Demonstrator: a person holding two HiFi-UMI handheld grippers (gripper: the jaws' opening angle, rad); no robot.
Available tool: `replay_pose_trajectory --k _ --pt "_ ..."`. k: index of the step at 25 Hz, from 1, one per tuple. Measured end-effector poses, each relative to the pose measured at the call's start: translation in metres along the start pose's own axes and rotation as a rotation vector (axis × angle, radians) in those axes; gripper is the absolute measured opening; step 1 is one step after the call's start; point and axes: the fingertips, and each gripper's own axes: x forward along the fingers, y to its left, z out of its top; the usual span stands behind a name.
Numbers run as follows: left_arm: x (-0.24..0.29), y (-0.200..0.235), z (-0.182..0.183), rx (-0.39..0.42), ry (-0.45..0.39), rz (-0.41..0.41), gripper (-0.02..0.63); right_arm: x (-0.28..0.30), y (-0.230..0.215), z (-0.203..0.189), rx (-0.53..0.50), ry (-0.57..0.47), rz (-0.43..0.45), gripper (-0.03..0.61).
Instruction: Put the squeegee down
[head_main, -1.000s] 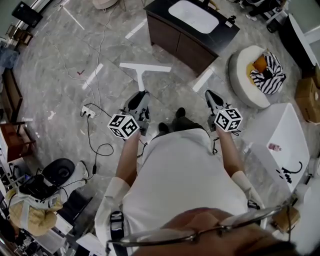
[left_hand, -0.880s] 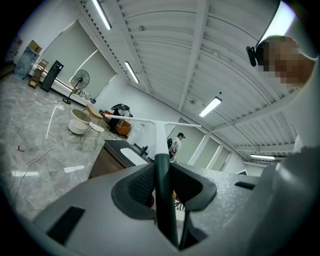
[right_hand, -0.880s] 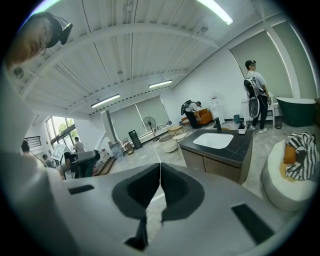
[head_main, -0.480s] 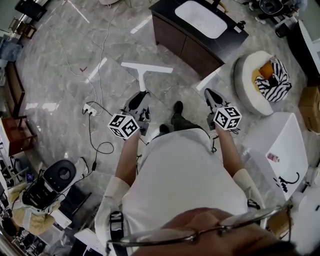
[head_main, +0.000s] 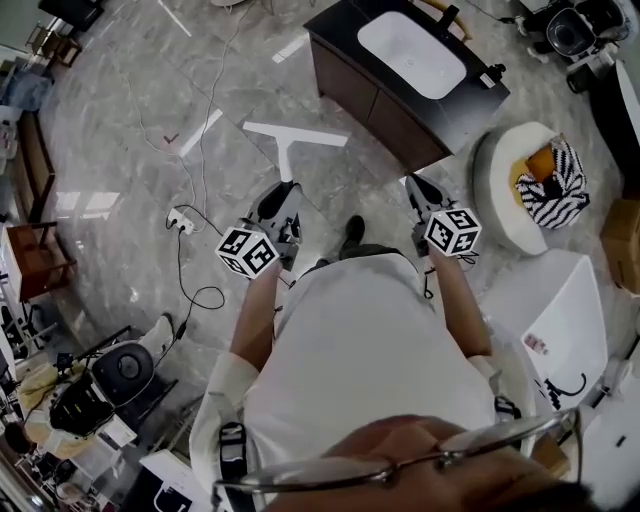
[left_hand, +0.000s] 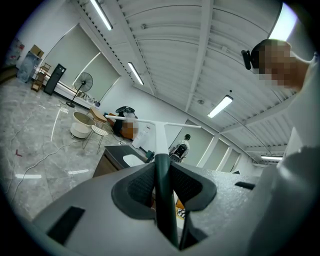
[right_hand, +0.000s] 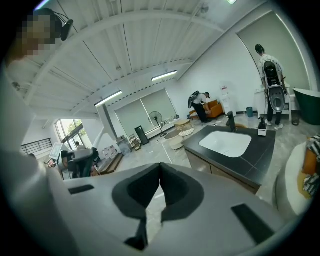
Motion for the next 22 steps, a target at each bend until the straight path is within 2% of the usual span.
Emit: replay_pose_trajectory --k 9,15,22 --pt "0.061 0.000 0.013 -0.028 -0.031 0.040 0.095 0.029 -0.050 0.026 0.022 0.016 0.046 0.002" --pt "0.084 0.002 0.019 -0.056 -0.041 0.055 0.095 0.041 -0.066 0.031 0.040 0.033 0.058 0.002" --pt "0.103 0.015 0.028 -0.047 -0.032 0.065 0.095 0.055 -0.079 0.037 0.046 0.043 0.050 0.002"
